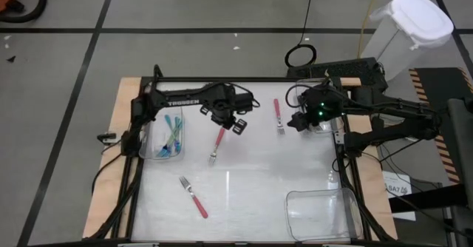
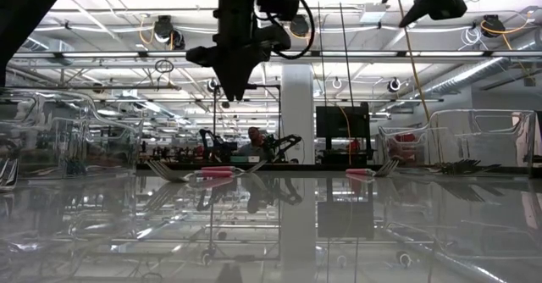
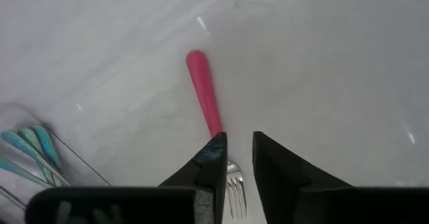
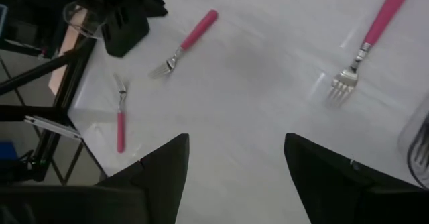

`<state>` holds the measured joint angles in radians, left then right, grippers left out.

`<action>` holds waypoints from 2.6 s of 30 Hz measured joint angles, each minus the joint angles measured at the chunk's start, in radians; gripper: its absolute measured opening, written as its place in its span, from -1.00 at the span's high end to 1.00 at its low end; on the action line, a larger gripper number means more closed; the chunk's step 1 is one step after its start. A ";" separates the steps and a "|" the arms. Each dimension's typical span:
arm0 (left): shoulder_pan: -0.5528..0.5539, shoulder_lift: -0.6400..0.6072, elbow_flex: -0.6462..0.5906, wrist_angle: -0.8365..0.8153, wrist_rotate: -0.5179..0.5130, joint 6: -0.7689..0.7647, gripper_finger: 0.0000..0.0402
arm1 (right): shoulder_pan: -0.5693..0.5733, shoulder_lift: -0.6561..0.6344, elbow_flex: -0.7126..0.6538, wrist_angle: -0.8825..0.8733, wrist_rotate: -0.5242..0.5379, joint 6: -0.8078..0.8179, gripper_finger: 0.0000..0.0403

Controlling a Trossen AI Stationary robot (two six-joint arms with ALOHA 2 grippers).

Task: Sort silverware by color (type)
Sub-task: Put the pink fork into the bottom right transparent bin

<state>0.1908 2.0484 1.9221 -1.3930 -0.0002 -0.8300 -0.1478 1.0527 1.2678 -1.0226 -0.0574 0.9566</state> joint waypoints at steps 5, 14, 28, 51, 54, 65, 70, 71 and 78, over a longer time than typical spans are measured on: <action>-0.024 0.052 -0.001 -0.032 -0.001 -0.006 0.46 | 0.000 0.000 0.000 0.015 0.002 -0.015 -0.20; -0.049 0.110 0.001 -0.046 -0.016 0.008 0.25 | 0.006 0.001 0.000 0.014 0.002 -0.029 -0.20; -0.071 0.153 -0.002 -0.158 -0.061 0.051 0.24 | 0.090 0.001 0.000 -0.029 -0.001 -0.052 -0.20; -0.159 -0.243 -0.001 -0.174 -0.264 0.152 0.24 | 0.170 0.000 0.000 -0.025 0.003 -0.072 -0.20; -0.134 -0.323 -0.058 -0.136 -0.273 0.193 0.24 | 0.170 0.000 0.000 -0.022 0.003 -0.079 -0.20; -0.175 -0.564 -0.567 0.413 -0.206 0.056 0.24 | 0.170 0.000 0.000 -0.010 0.016 -0.058 -0.20; -0.182 -0.478 -0.624 0.535 -0.202 -0.061 0.24 | 0.169 0.000 0.000 0.017 0.060 -0.064 -0.20; -0.178 -0.443 -0.630 0.508 -0.191 -0.097 0.24 | 0.169 0.000 0.000 0.020 0.060 -0.064 -0.20; -0.164 -0.262 -0.629 0.604 -0.100 -0.134 0.24 | 0.169 0.002 0.000 0.031 0.060 -0.053 -0.20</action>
<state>0.0268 1.7860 1.2926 -0.7889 -0.1000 -0.9644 0.0212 1.0546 1.2678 -0.9916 0.0029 0.9038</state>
